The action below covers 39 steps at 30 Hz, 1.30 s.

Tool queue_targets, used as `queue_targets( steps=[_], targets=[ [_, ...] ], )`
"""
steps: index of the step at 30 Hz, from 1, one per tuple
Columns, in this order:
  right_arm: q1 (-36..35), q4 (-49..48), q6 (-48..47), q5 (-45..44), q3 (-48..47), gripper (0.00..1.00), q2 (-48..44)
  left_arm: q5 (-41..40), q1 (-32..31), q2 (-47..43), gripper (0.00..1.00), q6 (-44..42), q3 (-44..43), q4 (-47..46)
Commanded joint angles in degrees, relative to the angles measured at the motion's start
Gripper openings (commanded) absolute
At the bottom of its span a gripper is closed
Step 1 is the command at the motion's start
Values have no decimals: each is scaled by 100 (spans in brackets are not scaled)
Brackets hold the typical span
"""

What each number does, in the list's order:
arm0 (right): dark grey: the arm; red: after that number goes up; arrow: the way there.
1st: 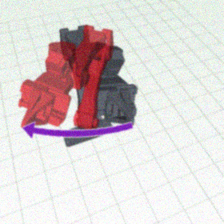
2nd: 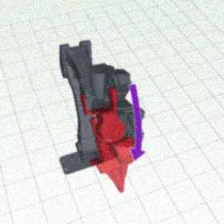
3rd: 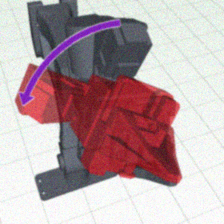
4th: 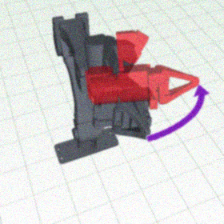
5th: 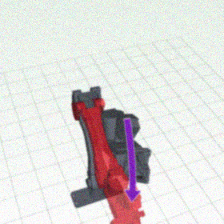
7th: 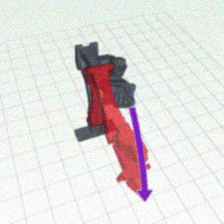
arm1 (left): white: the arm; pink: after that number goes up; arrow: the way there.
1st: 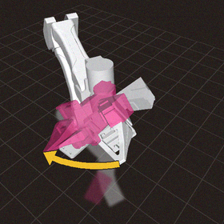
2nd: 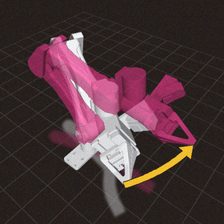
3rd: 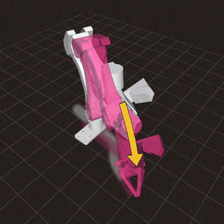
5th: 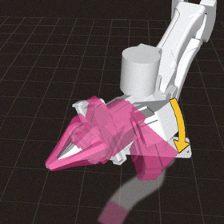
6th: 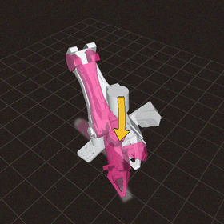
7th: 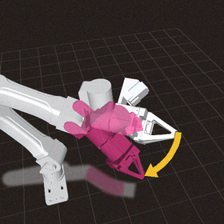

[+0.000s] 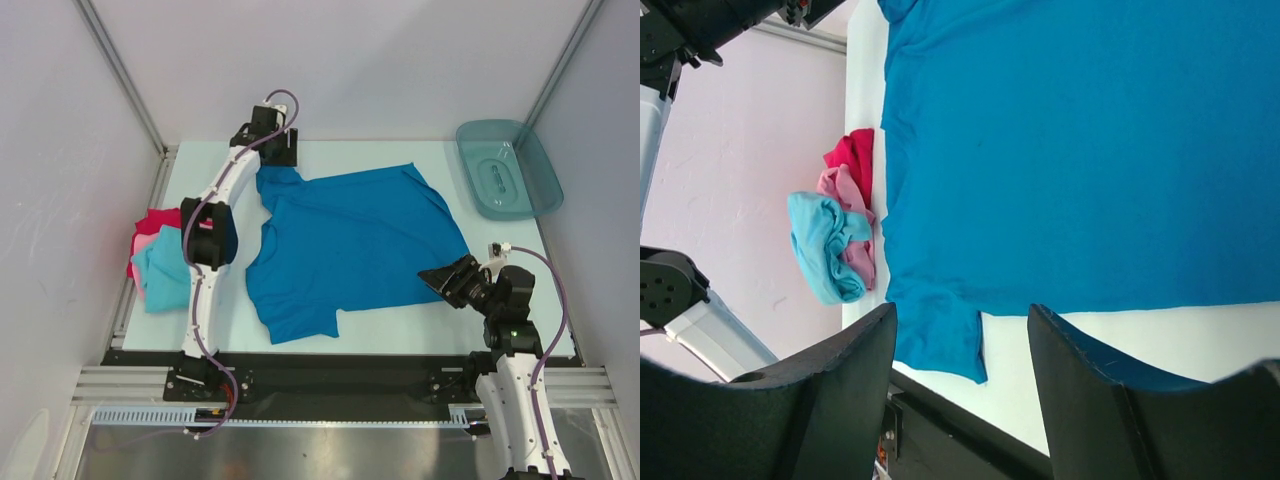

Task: Fold and stack the t-shirts
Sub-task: Flatten the tshirt out

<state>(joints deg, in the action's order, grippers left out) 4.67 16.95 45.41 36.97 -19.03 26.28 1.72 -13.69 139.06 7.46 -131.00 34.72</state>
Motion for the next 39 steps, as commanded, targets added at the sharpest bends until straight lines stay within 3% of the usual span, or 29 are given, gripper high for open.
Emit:
queue_targets(
  steps=[1, 15, 39],
  targets=[
    [-27, -139, -14, 117, -154, 60, -53, 21, 112, 269, 73, 71, -373, 166],
    [-36, -218, 65, 196, -180, 58, 8, 426, 341, 701, 72, 255, -637, 483],
    [-89, -130, 29, 293, -365, 54, 35, 734, 315, 648, 63, 545, -408, -273]
  ],
)
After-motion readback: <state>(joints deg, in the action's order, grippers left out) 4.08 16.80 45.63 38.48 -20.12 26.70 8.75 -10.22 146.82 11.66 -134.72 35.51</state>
